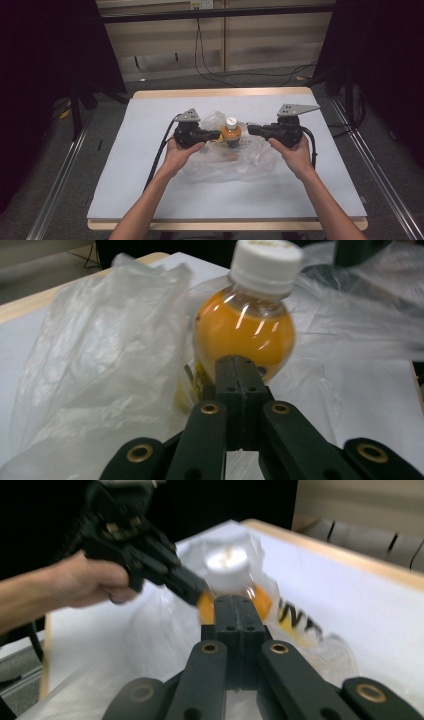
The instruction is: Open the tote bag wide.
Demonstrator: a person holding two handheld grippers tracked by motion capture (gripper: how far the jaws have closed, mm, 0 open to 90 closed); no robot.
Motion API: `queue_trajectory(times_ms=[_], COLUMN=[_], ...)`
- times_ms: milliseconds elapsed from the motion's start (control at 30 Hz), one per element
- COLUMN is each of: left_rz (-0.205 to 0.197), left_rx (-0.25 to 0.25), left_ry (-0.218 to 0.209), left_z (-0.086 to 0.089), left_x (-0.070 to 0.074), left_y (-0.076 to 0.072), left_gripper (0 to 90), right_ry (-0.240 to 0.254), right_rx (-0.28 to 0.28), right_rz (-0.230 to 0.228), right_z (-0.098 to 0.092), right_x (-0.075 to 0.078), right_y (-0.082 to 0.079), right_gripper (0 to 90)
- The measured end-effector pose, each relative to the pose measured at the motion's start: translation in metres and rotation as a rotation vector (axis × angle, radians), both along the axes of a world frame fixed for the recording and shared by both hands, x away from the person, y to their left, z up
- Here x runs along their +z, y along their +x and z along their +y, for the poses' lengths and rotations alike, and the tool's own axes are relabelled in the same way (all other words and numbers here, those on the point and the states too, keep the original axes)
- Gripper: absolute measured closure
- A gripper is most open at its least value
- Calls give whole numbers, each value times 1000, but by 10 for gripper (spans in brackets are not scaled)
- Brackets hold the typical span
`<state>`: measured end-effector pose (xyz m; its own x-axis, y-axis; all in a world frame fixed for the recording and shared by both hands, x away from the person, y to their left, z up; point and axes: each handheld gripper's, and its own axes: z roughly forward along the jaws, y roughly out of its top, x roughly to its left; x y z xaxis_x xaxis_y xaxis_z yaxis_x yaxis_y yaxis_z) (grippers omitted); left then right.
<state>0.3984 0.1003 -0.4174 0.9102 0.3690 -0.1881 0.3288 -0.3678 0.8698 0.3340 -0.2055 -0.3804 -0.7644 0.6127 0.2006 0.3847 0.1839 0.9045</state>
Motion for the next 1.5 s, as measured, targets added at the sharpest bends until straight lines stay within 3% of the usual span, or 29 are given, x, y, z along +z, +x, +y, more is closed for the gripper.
queue_trajectory(times_ms=[233, 400, 500, 633, 700, 800, 833, 933, 1000, 1067, 1100, 1167, 1200, 1300, 1500], left_rz=[56, 71, 86, 82, 96, 100, 106, 112, 98, 105, 104, 107, 94, 82, 86], left_rx=[12, 8, -4, -17, -26, -29, -34, -41, -59, -75, -82, -80, -101, -109, -129], left_ry=[31, 98, 118, 188, 201, 256, 254, 277, 335, 347, 327, 337, 386, 415, 429], left_z=[-4, -8, -11, -15, -15, -12, -10, -6, -1, 3, 6, 11, 15, 20, 36], left_x=[-22, -38, -45, -55, -62, -69, -69, -66, -62, -60, -61, -60, -57, -54, -53], left_y=[13, 16, 17, 14, 12, 9, 9, 8, 6, 2, 1, -2, -4, -12, -22], left_gripper=[900, 900, 900, 900, 900, 900, 900, 900, 900, 900, 900, 900, 900, 900, 900], right_ry=[-81, -100, -141, -187, -200, -219, -209, -254, -298, -329, -343, -346, -360, -413, -451], right_rx=[-19, -13, -18, -48, -60, -36, -35, -38, -52, -54, -65, -72, -81, -84, -78], right_rz=[114, 165, 183, 210, 231, 257, 259, 252, 242, 242, 248, 256, 259, 250, 256], right_z=[-2, -3, -2, -7, -11, -15, -16, -15, -15, -19, -21, -28, -31, -36, -44], right_x=[-50, -76, -86, -98, -103, -112, -112, -109, -105, -103, -102, -101, -100, -96, -93], right_y=[18, 25, 29, 36, 38, 39, 40, 39, 38, 36, 35, 34, 33, 29, 22], right_gripper=[900, 900, 900, 900, 900, 900, 900, 900, 900, 900, 900, 900, 900, 900, 900])
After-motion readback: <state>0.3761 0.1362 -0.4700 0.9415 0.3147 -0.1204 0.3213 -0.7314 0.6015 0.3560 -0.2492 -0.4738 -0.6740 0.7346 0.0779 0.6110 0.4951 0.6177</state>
